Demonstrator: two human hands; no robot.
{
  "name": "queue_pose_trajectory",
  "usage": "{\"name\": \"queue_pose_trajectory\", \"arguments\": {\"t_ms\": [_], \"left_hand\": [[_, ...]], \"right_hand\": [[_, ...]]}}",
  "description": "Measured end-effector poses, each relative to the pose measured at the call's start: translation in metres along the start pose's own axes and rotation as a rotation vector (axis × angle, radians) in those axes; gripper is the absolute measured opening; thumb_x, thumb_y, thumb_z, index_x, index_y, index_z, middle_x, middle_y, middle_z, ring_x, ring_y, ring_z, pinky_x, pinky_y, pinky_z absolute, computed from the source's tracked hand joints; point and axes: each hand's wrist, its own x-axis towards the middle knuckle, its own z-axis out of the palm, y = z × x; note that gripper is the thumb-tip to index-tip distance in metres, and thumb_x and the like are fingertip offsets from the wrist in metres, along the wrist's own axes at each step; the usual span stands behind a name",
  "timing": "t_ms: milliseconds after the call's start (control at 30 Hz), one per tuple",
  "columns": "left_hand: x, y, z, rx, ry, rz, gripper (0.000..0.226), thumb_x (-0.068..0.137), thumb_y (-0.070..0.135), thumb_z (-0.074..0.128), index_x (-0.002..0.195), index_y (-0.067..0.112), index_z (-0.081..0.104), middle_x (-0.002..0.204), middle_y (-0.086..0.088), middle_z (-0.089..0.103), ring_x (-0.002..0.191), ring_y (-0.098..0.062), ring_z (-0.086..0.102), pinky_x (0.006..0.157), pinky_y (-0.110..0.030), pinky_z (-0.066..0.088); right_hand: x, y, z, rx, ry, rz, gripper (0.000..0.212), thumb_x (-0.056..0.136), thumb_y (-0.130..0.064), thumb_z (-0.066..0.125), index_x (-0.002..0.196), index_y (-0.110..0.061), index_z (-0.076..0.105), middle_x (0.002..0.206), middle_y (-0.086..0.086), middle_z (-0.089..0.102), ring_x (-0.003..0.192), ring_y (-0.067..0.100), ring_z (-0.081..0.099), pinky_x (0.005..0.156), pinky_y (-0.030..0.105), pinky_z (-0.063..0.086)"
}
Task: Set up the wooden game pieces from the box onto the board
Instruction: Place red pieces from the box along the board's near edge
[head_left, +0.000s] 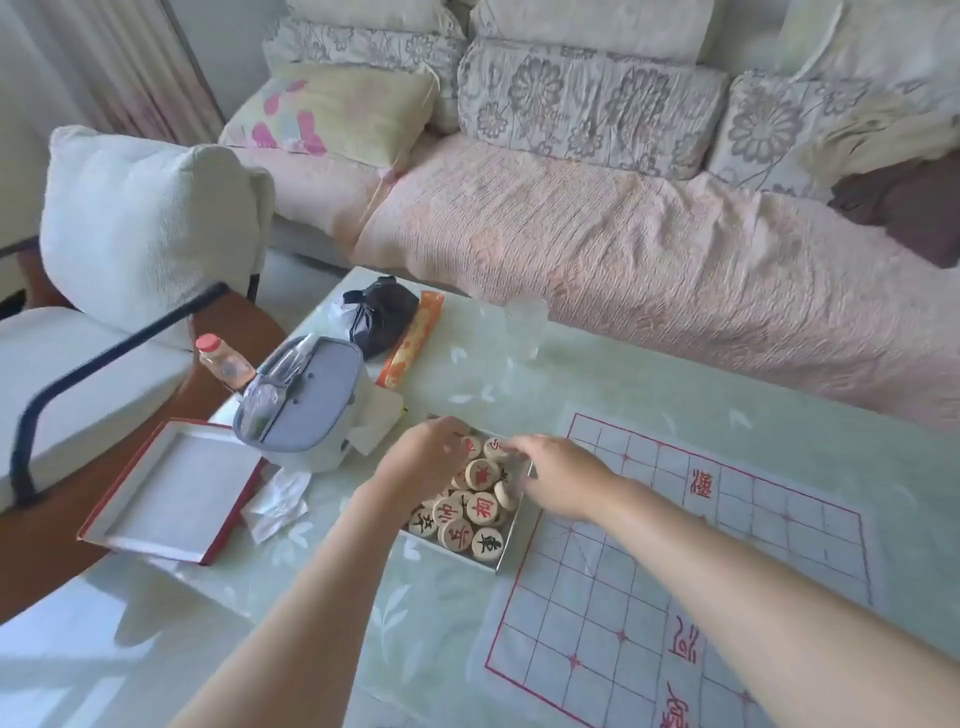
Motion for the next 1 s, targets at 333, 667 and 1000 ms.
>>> {"name": "queue_pose_trajectory", "arguments": {"t_ms": [333, 667, 1000], "left_hand": [[0.055, -0.062, 0.100, 0.366, 0.174, 0.195, 0.043, 0.089, 0.050, 0.049, 0.130, 0.037, 0.052, 0.137, 0.006, 0.041, 0.126, -0.021, 0.029, 0.102, -0.036, 0.033], [0.053, -0.068, 0.118, 0.347, 0.291, 0.292, 0.021, 0.088, 0.040, 0.055, 0.107, 0.037, 0.064, 0.124, 0.008, 0.052, 0.118, -0.021, 0.038, 0.097, -0.035, 0.030], [-0.040, -0.065, 0.116, -0.232, 0.347, 0.329, 0.016, 0.091, 0.034, 0.059, 0.107, 0.033, 0.057, 0.088, 0.014, 0.063, 0.072, -0.005, 0.060, 0.057, -0.023, 0.044]], "right_hand": [[0.065, 0.063, 0.090, -0.057, -0.014, -0.044, 0.063, 0.085, -0.033, 0.063, 0.142, -0.035, 0.038, 0.126, -0.007, 0.061, 0.110, 0.019, 0.061, 0.088, 0.036, 0.053], [0.056, 0.069, 0.119, -0.084, 0.247, -0.116, 0.057, 0.080, -0.028, 0.070, 0.134, -0.035, 0.053, 0.119, -0.008, 0.063, 0.105, 0.016, 0.058, 0.083, 0.029, 0.046], [-0.026, 0.054, 0.117, 0.045, 0.401, -0.137, 0.039, 0.082, -0.032, 0.077, 0.119, -0.027, 0.065, 0.111, -0.005, 0.052, 0.091, 0.005, 0.052, 0.073, 0.009, 0.035]]}}
